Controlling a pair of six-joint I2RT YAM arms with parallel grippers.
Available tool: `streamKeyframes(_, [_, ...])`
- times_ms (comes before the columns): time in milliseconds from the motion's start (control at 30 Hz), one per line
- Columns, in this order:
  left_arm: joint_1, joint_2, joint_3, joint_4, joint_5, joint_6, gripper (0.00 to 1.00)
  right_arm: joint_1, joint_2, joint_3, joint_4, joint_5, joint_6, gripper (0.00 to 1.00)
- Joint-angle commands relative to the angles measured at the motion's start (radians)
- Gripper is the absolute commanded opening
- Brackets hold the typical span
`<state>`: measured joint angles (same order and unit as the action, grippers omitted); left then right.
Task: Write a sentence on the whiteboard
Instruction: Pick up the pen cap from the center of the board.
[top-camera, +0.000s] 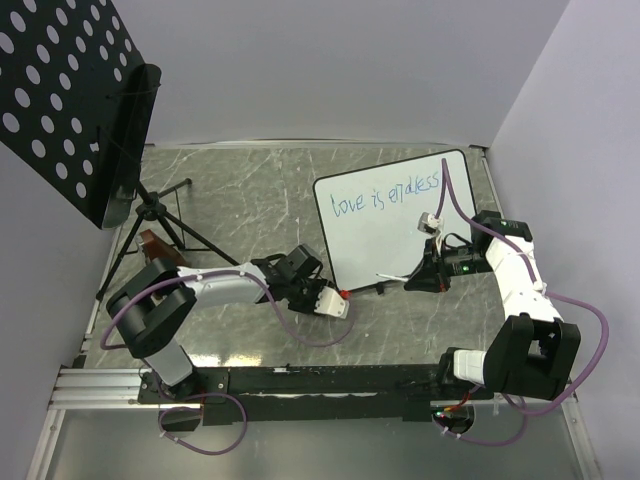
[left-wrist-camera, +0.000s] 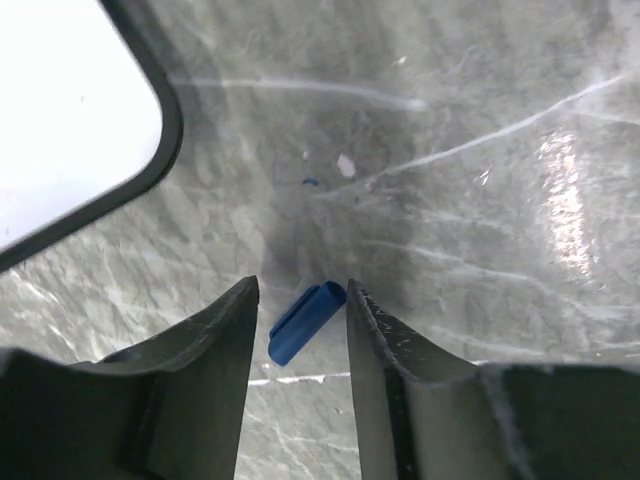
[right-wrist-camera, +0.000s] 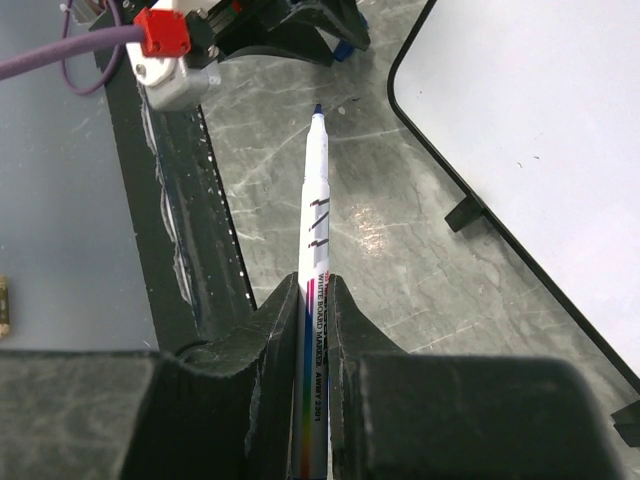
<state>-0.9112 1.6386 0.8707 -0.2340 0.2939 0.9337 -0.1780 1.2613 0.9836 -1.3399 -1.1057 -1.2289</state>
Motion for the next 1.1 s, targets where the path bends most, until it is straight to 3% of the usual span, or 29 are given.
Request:
streamKeyframes(0, [0.031, -0.036, -0.019, -0.027, 0.025, -0.068, 0.46, -0.011, 0.006, 0.046, -0.073, -0.048, -0.058, 0.0])
streamKeyframes(233, [0.061, -0.088, -0.071, -0.033, -0.001, -0.041, 0.47, -0.014, 0.003, 0.047, -0.079, -0.052, -0.064, 0.0])
streamKeyframes(667, [0.067, 0.023, 0.019, -0.048, 0.054, -0.038, 0.41, -0.025, 0.009, 0.047, -0.094, -0.057, -0.08, 0.0])
streamKeyframes(867, [0.057, 0.036, -0.004, -0.065, 0.063, -0.061, 0.26, -0.025, 0.013, 0.049, -0.093, -0.054, -0.078, 0.0])
streamKeyframes(900, [0.054, 0.032, -0.009, -0.067, 0.057, -0.064, 0.15, -0.026, 0.015, 0.049, -0.093, -0.056, -0.077, 0.0])
streamKeyframes(967, [0.052, 0.023, -0.016, -0.067, 0.056, -0.094, 0.04, -0.026, 0.018, 0.046, -0.084, -0.049, -0.069, 0.0])
streamKeyframes(1067, [0.052, 0.02, -0.004, -0.077, 0.034, -0.182, 0.01, -0.023, 0.02, 0.038, -0.044, -0.033, -0.034, 0.0])
